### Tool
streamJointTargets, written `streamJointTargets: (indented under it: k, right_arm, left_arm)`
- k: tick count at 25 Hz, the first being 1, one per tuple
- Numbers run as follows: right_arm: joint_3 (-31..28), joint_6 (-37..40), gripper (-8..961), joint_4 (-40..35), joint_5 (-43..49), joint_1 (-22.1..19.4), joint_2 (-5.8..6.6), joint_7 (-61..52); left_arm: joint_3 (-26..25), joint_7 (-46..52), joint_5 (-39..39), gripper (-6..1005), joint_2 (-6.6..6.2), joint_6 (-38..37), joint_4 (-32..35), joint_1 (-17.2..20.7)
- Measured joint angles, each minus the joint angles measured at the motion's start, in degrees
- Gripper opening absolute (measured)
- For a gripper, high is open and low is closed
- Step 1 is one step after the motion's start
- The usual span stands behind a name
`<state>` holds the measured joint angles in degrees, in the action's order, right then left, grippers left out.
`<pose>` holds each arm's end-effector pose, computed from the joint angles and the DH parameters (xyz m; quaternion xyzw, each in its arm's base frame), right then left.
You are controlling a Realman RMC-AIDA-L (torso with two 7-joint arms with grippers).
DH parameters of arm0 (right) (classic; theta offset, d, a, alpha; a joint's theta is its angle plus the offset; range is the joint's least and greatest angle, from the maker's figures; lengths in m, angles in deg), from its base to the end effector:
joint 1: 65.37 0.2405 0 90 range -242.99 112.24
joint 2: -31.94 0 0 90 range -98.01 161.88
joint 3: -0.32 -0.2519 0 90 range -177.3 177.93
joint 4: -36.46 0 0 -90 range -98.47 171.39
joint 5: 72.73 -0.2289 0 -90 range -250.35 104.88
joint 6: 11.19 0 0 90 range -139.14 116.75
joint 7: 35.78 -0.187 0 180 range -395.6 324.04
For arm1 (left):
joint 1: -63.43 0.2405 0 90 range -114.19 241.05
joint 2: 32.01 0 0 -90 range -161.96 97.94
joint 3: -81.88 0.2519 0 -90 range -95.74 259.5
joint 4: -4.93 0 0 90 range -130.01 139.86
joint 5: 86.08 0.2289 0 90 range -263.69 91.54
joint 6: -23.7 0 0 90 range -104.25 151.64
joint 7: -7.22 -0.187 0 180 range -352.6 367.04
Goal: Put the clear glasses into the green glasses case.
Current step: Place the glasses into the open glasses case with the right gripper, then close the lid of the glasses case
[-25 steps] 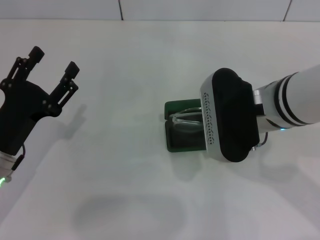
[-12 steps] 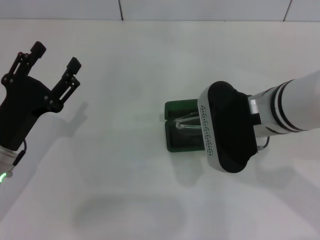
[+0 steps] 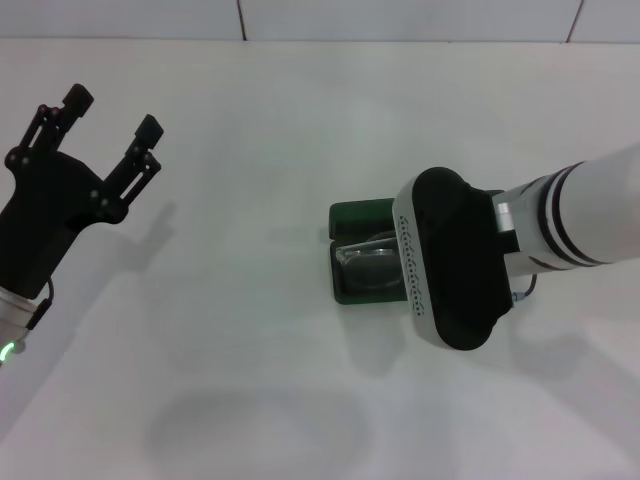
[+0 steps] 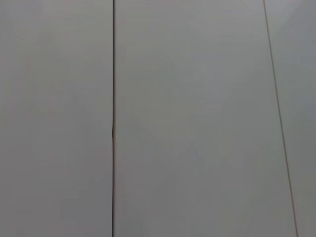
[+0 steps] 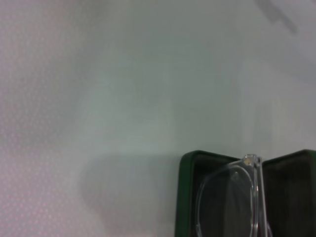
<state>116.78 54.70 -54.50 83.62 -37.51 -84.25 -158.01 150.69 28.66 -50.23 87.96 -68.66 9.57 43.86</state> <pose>0.1278 0.3448 -0.1155 -0.9349 -0.2012 -0.2294 0.1814 -0.2903 0.3123 -0.0249 -0.7546 -0.1203 -0.4275 0.4831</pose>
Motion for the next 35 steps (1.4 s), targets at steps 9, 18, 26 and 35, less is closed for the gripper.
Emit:
streamJointTargets:
  k: [9, 18, 26, 35]
  right_arm:
    - [0.3, 1.5, 186, -0.7, -0.1, -0.1, 0.0, 0.0]
    - [0.2, 4.0, 188, -4.3, -0.6, -1.8, 0.09, 0.0]
    - [0.2, 5.4, 189, -4.7, -2.4, -1.9, 0.04, 0.0]
    - [-0.3, 5.4, 190, -6.6, -4.3, -2.8, 0.18, 0.5]
  left_arm:
    - [0.0, 0.0, 0.0, 795, 0.0, 0.0, 0.0, -0.2]
    - [0.0, 0.0, 0.0, 795, 0.0, 0.7, 0.0, -0.3]
    - [0.0, 0.0, 0.0, 795, 0.0, 1.3, 0.0, -0.6]
    - [0.0, 0.0, 0.0, 795, -0.05, 1.3, 0.0, -0.6]
